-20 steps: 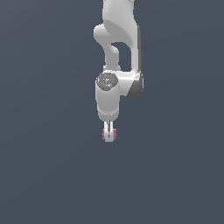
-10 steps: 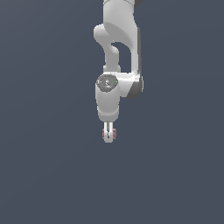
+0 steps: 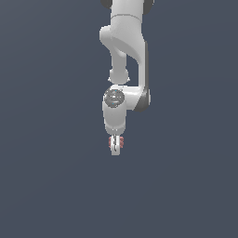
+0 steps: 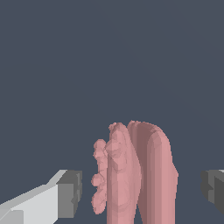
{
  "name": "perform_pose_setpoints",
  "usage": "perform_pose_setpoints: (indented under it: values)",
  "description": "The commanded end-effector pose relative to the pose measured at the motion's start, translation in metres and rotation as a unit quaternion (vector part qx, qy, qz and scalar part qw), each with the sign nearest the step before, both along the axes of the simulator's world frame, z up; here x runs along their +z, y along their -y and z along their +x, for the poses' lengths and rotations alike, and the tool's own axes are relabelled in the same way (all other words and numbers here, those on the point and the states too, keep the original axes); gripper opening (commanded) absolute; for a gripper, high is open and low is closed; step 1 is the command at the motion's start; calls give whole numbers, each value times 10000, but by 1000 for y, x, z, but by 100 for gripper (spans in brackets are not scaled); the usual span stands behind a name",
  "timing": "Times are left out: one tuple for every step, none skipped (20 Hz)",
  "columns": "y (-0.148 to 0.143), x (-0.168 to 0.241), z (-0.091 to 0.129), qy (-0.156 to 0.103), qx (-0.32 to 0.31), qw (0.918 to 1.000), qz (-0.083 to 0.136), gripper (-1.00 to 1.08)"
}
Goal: Pick up the object and move it to a goal position.
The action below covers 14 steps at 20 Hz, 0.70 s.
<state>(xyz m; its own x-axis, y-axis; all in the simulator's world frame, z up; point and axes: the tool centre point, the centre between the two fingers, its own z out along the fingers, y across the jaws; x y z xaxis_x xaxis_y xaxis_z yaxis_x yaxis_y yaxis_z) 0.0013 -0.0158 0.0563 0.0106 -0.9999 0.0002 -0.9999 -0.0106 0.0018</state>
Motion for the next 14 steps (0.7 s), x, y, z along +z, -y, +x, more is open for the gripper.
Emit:
perform_pose_setpoints:
  values:
    - [0,-4,1,8,-1,10000,1,100]
    - [0,-4,1,8,-1,10000,1,100]
    - [0,-4,1,8,-1,10000,1,-100]
    - [0,-4,1,8,-1,10000,1,-100]
    - [0,-4,1,8,-1,10000,1,-100]
    - [0,-4,1,8,-1,10000,1,-100]
    - [0,-4,1,8,-1,10000,1,-100]
    - [0,-4,1,8,-1,10000,1,-100]
    - [0,-4,1,8,-1,10000,1,-100]
    - [0,-4,1,8,-1,10000,1,-100]
    - [0,-4,1,8,-1,10000,1,-100]
    - [0,-4,1,8,-1,10000,1,-100]
    - [0,-3,1,12,0,10000,2,-100]
    - [-1,-3,1,12,0,10000,2,-100]
